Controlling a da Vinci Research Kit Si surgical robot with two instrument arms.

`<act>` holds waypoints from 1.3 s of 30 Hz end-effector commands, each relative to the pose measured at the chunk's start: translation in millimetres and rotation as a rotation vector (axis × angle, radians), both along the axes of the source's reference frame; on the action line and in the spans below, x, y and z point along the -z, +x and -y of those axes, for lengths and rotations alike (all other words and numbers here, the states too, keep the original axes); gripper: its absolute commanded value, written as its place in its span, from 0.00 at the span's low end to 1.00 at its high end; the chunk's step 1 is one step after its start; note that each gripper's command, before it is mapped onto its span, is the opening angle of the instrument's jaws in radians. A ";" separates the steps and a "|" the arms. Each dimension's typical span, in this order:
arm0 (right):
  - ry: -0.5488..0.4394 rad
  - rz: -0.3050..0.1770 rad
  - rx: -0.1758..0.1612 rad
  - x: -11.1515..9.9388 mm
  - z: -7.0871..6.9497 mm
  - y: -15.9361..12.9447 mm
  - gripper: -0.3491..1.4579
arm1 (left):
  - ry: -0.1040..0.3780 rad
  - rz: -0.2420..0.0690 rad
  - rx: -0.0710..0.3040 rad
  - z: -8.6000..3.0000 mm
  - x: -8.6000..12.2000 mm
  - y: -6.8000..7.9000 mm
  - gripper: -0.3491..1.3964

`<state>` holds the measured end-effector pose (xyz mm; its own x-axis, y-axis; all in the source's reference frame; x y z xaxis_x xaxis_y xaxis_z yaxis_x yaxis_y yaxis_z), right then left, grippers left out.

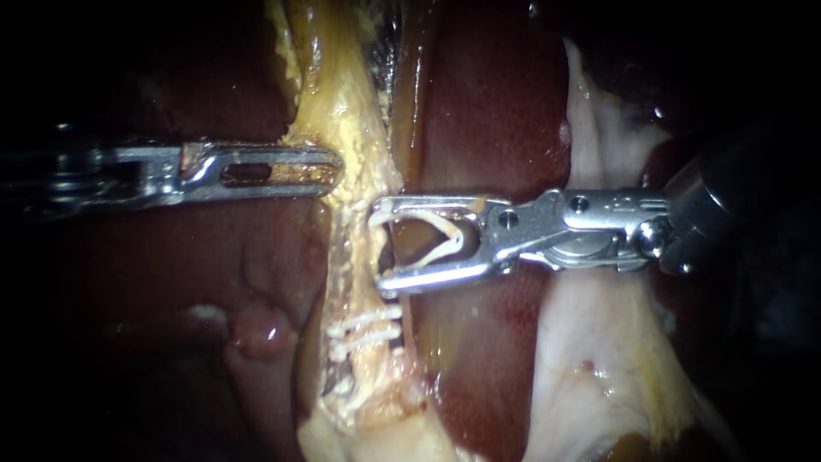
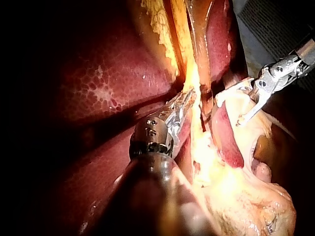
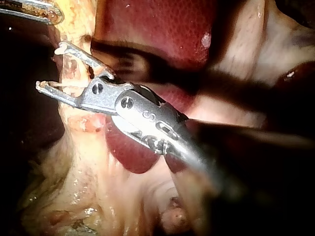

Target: Clipping third clip left tube

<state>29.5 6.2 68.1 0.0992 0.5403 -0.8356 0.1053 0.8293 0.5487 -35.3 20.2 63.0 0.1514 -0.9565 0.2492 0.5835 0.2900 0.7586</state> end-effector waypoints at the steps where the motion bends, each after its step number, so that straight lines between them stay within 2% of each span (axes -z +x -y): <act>1: 0.000 0.000 0.000 0.0 0.0 0.0 0.46 | 0.000 0.000 0.000 0.0 0.0 0.0 0.00; 10: 0.001 0.000 0.000 0.1 -0.1 -0.1 0.46 | 0.000 -0.001 0.000 -0.3 0.3 0.5 0.00; 14: 0.001 0.000 0.001 0.1 0.0 0.0 0.47 | -0.002 -0.018 0.010 -1.7 1.5 2.3 0.00; 17: -0.002 -0.001 0.002 0.1 0.3 0.0 0.47 | -0.012 -0.018 0.035 -3.0 2.7 4.1 0.00; 21: 0.134 -0.011 -0.013 0.3 0.9 0.2 0.48 | -0.023 -0.018 0.066 -4.7 4.1 6.7 0.00; 23: 0.159 -0.015 -0.022 0.5 1.0 0.3 0.48 | -0.026 -0.019 0.081 -5.5 4.8 7.9 0.00; 27: 0.218 0.021 0.011 0.6 1.5 0.8 0.47 | -0.021 -0.017 0.100 -6.0 5.7 9.0 0.00; 34: 0.304 0.098 0.072 -0.6 2.3 2.5 0.46 | -0.032 -0.021 0.102 -5.3 6.7 8.7 0.00; 39: 0.300 0.156 0.111 -1.9 2.6 3.8 0.44 | -0.036 -0.024 0.101 -4.9 7.3 8.7 0.00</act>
<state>33.5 3.6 70.4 0.2971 0.7354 -0.6090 0.0768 0.6173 0.7830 -26.6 25.1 55.7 0.0588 -0.9580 0.2808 0.6286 0.2541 0.7350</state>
